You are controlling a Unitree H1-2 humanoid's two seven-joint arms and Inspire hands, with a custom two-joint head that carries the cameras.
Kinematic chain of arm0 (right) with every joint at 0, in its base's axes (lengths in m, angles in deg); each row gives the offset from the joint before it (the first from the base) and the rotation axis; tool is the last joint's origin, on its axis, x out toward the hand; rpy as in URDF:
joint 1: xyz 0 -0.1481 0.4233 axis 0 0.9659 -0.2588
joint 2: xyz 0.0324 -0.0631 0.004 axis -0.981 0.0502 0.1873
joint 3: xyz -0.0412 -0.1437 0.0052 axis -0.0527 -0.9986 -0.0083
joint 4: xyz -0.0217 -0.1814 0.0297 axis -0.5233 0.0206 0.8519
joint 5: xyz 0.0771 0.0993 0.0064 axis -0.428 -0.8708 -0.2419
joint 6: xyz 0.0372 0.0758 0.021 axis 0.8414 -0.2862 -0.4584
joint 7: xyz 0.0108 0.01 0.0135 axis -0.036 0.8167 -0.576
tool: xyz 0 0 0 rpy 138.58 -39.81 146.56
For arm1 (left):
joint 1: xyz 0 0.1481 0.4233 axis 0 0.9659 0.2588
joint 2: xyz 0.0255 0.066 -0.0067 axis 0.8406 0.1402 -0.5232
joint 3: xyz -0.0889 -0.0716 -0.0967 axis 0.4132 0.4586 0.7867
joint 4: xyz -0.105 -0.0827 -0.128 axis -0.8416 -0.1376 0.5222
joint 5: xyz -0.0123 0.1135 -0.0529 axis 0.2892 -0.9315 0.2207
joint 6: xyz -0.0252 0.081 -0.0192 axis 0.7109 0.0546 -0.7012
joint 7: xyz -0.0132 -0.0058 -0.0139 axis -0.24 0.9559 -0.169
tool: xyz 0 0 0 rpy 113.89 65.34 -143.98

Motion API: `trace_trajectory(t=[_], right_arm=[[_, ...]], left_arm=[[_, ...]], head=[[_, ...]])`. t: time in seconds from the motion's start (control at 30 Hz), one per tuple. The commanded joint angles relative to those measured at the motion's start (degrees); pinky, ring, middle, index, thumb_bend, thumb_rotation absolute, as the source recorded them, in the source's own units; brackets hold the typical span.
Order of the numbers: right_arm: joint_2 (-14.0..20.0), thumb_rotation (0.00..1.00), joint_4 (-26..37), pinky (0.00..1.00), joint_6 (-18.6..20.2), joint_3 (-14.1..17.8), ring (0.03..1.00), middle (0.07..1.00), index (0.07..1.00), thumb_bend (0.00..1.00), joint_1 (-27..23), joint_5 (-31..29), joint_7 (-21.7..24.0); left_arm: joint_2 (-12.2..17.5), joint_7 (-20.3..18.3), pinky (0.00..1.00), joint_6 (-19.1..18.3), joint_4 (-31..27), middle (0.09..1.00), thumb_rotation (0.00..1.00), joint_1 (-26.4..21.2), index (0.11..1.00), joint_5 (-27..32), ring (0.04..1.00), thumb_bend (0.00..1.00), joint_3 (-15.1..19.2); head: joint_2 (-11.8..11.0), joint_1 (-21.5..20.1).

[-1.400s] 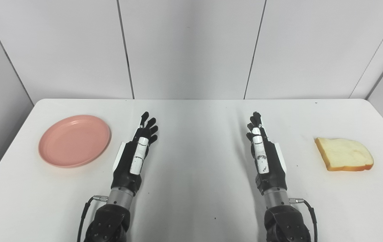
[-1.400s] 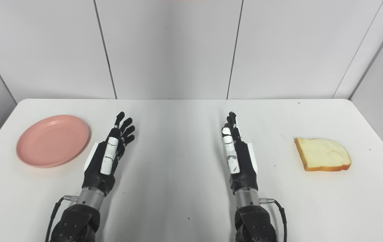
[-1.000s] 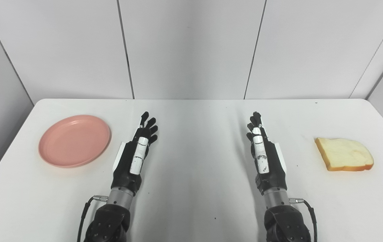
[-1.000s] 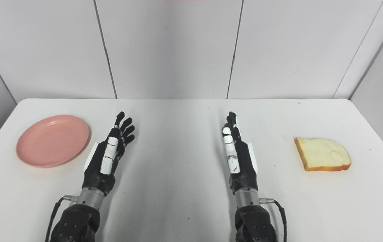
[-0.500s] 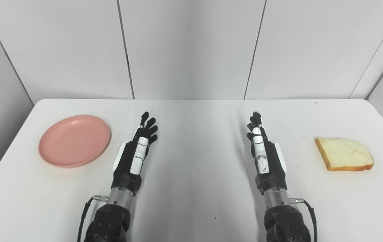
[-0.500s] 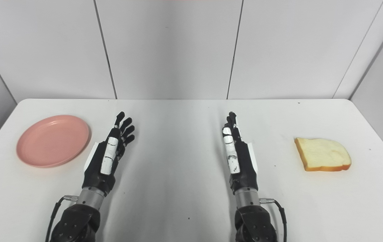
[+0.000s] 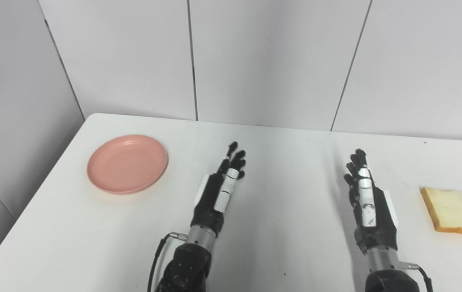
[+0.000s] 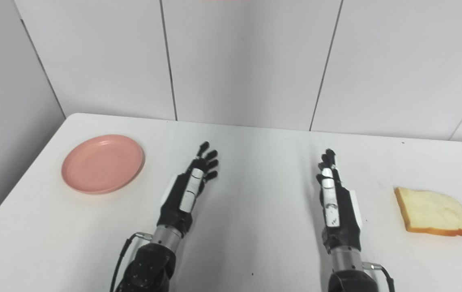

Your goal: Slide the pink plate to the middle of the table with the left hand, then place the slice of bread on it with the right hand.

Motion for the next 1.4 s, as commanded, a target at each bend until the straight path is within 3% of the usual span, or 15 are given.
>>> trace_trajectory(t=[0.0,0.43,0.77,1.03,1.37], right_arm=[[0.13,1.00,1.53,1.00,-2.71,0.12,1.000,1.000,1.000,0.37,-1.09,-0.74,0.70],[-0.60,1.00,2.53,1.00,-1.93,-0.03,1.000,1.000,1.000,0.34,-1.24,-0.62,0.11],[-0.91,1.00,3.65,1.00,-0.91,-0.73,1.000,1.000,1.000,0.33,-0.76,-1.00,0.33],[-1.12,1.00,2.62,1.00,-1.85,-0.48,1.000,1.000,1.000,0.35,-0.90,-1.33,0.13],[-1.90,1.00,2.84,1.00,-2.19,-0.19,1.000,1.000,1.000,0.32,-0.74,-1.48,-0.28]], left_arm=[[-0.68,1.37,0.87,2.73,-0.68,0.930,1.00,-2.04,0.939,-1.33,0.916,0.71,-0.32],[-0.83,1.76,0.86,2.02,-0.51,0.920,0.97,-1.99,0.923,-2.45,0.906,0.77,-0.29],[0.35,1.25,0.86,1.80,-1.53,0.921,1.00,-2.55,0.923,-3.44,0.903,0.76,-0.53],[1.42,0.40,0.85,1.13,-2.94,0.916,0.98,-5.20,0.918,-3.62,0.892,0.85,-0.13],[2.68,0.23,0.84,-2.66,-9.19,0.899,0.96,-10.70,0.898,-2.74,0.880,0.80,2.15]], head=[[0.00,0.24],[0.21,0.31],[0.62,1.30],[0.25,2.79],[-0.21,3.37]])
